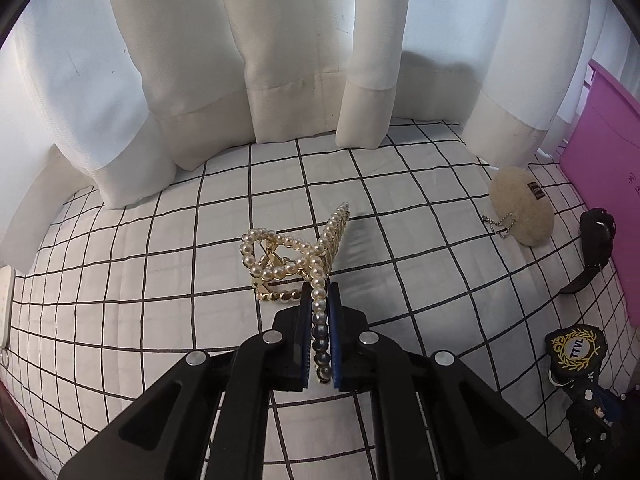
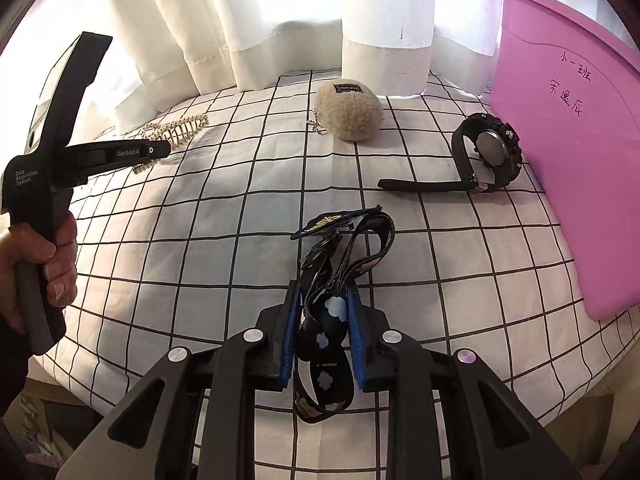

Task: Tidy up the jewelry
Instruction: 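Lift and carry the claw clip with the left tool while the right tool carries the lanyard to the tub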

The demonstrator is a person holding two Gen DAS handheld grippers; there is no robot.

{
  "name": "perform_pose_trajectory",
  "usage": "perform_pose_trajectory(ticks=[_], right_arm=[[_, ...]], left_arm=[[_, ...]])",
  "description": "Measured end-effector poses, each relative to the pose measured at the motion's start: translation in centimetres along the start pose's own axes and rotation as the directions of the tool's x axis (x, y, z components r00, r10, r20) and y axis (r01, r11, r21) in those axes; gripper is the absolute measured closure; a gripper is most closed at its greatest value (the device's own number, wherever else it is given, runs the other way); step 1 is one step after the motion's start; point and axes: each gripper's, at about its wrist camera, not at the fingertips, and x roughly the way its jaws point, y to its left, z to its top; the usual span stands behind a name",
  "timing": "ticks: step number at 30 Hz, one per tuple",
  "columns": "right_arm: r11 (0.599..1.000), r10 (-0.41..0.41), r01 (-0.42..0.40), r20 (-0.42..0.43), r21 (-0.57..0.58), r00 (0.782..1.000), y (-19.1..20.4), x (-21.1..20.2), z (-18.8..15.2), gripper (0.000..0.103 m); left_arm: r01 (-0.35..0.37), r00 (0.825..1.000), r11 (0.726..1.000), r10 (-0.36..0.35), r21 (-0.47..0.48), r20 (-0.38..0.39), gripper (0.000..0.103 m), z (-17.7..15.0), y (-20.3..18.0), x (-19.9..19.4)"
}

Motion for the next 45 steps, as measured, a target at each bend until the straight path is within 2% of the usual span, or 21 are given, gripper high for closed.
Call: perform_pose_trajectory(ticks=[14,19,26,35,40,45], right_arm=[[0.999,0.046,-0.045,0.089,-0.016,0.995,-0.8,-5.3,1.7,0.081],[0.998,0.064,-0.059,0.152,-0.034,0.986,-1.1,-8.2,2.7,0.081],[0.998,0.066,-0.061,0.23,-0.029,0.971,-2.6,-11.9,4.5,0.081],[1.0,0.015,-0.021,0.328,0.014,0.945,-7.4,-16.7,5.6,0.081],[0.998,-0.031,0.005,0.386,0.066,0.922,-11.5,-19.5,6.1,0.081],[0.991,-0.089,0.041,0.409,0.124,0.908,-16.3,-21.2,6.4,0.081]], left_arm=[[-0.002,0.998,1.0,0.002,-0.005,0.059,0.095,-1.2,-0.6,-6.8],[-0.002,0.997,1.0,0.002,0.007,0.076,0.095,-1.1,-1.4,-9.0],[0.005,0.99,0.999,-0.013,0.054,0.14,0.095,0.0,-3.9,-12.8],[0.047,0.971,0.991,-0.074,0.124,0.227,0.095,2.6,-9.5,-16.5],[0.101,0.959,0.979,-0.143,0.177,0.243,0.095,4.4,-14.2,-17.9],[0.136,0.944,0.961,-0.2,0.24,0.264,0.095,6.3,-19.9,-18.7]])
